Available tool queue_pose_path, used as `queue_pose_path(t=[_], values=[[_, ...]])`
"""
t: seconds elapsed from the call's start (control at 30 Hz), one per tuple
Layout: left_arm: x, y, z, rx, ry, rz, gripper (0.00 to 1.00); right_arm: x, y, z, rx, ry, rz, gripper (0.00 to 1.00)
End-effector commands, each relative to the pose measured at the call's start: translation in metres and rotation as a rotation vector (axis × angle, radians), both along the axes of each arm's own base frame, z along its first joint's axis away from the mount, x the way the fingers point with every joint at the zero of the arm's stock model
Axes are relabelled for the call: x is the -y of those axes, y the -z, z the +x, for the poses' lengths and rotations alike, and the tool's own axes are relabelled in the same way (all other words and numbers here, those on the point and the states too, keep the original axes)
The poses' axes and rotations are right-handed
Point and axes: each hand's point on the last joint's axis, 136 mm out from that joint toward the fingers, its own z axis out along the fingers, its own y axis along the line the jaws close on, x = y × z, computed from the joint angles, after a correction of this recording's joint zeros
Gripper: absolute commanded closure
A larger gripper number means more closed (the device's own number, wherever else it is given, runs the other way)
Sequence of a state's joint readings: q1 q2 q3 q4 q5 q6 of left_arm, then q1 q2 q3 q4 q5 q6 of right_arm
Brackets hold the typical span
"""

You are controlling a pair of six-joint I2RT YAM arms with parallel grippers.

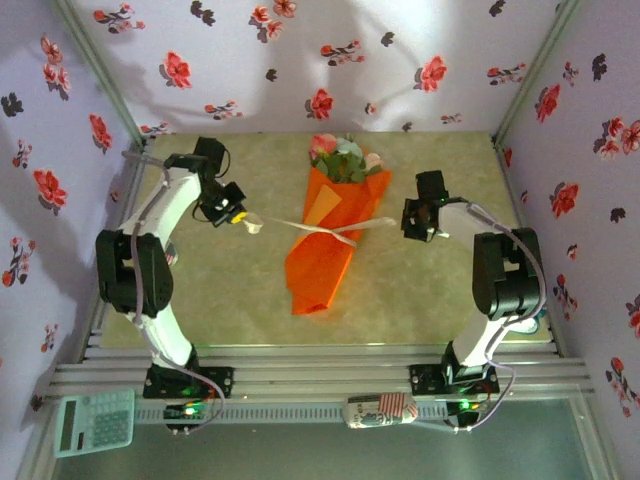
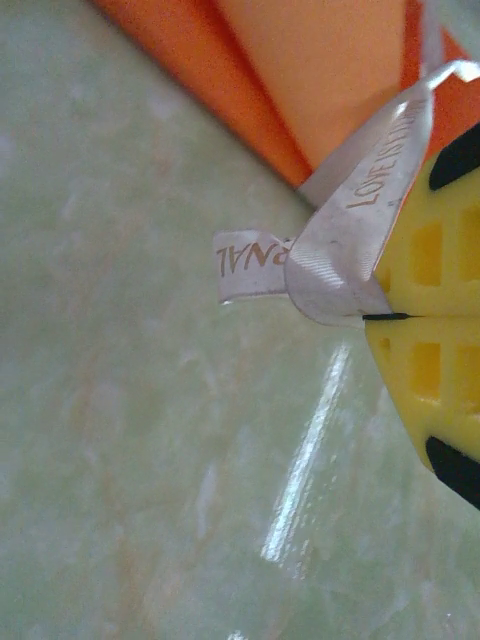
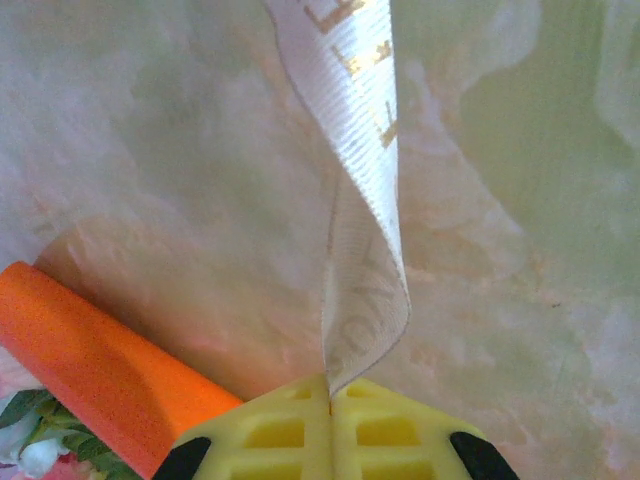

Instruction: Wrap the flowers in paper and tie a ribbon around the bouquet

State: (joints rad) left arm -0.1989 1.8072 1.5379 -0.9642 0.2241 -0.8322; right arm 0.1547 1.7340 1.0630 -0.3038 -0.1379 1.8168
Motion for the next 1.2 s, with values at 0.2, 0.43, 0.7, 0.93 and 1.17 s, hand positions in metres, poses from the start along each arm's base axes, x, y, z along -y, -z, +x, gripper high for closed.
queue_pose_path(t=[0.2, 0.43, 0.7, 0.93, 1.17], values=[[-0.012, 0.033, 0.024, -0.033, -0.036, 0.035, 1.0, 0.022, -0.004, -0.013, -0.006, -0.068, -0.042, 1.0], [0.014, 0.058, 0.023, -0.117, -0.012, -0.063, 0.92, 0.007, 0.001, -0.019, -0.041, -0.144, -0.009, 1.0], [-0.011, 0.015, -0.028, -0.102, -0.3, 0.005, 0.47, 0.004, 0.011, -0.044, -0.086, -0.156, -0.003, 1.0], [0.07, 0.01, -0.024, -0.102, -0.486, -0.277, 0.38, 0.004, 0.012, -0.048, -0.087, -0.165, -0.013, 1.0], [0.12, 0.039, 0.0, -0.178, -0.48, -0.275, 0.37, 0.004, 0.012, -0.048, -0.081, -0.168, -0.012, 1.0]])
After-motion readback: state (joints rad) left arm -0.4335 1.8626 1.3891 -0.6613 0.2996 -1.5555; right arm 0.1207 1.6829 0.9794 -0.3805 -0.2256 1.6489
